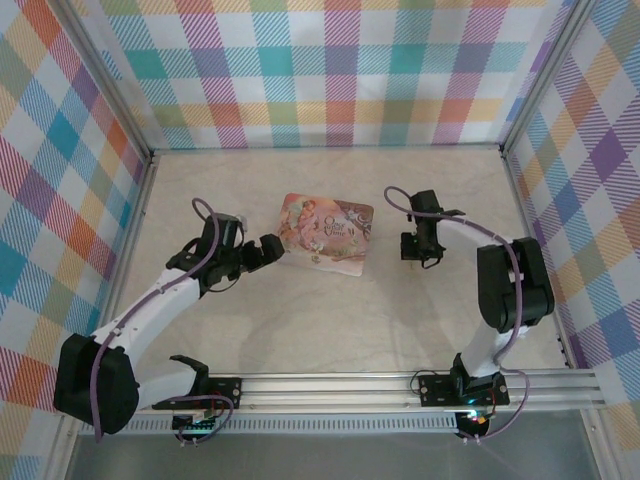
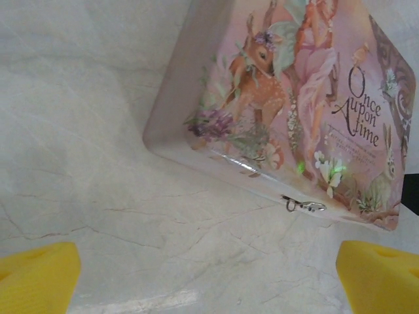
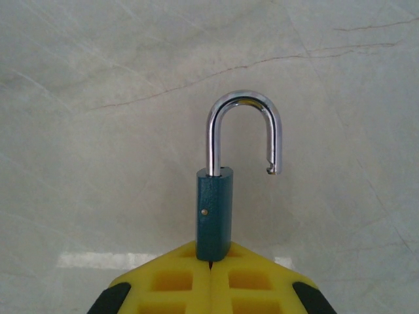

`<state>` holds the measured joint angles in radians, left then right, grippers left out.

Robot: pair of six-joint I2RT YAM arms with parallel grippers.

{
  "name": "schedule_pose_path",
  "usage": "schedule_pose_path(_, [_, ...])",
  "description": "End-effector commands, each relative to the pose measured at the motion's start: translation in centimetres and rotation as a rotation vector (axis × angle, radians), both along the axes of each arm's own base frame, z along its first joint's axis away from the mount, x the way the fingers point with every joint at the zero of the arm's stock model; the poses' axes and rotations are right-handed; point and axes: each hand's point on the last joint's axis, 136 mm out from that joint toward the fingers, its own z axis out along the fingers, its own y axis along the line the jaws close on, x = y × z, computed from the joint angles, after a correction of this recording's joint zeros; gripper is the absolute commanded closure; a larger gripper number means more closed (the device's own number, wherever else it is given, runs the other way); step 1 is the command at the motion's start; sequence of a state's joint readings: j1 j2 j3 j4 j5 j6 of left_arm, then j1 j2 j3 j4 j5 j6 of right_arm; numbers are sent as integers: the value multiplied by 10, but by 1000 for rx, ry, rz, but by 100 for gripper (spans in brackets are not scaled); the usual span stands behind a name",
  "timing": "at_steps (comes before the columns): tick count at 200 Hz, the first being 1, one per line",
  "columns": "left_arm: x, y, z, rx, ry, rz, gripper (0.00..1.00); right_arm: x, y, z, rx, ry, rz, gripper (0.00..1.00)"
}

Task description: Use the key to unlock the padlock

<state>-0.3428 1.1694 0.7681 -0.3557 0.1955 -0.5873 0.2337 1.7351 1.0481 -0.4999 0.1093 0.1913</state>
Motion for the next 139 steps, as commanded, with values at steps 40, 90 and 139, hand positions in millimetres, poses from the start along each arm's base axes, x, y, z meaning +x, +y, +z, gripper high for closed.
schedule_pose_path(40, [-9, 23, -7, 6, 28, 76, 0, 14, 2, 3, 21, 7, -35, 77])
schedule_pose_path(90, [-7, 33, -5, 12, 23, 119, 0, 14, 0, 18, 24, -22, -44, 69])
schedule_pose_path(139, [1, 50, 6, 100, -7, 159, 0, 11, 0, 64, 75, -168, -57, 31])
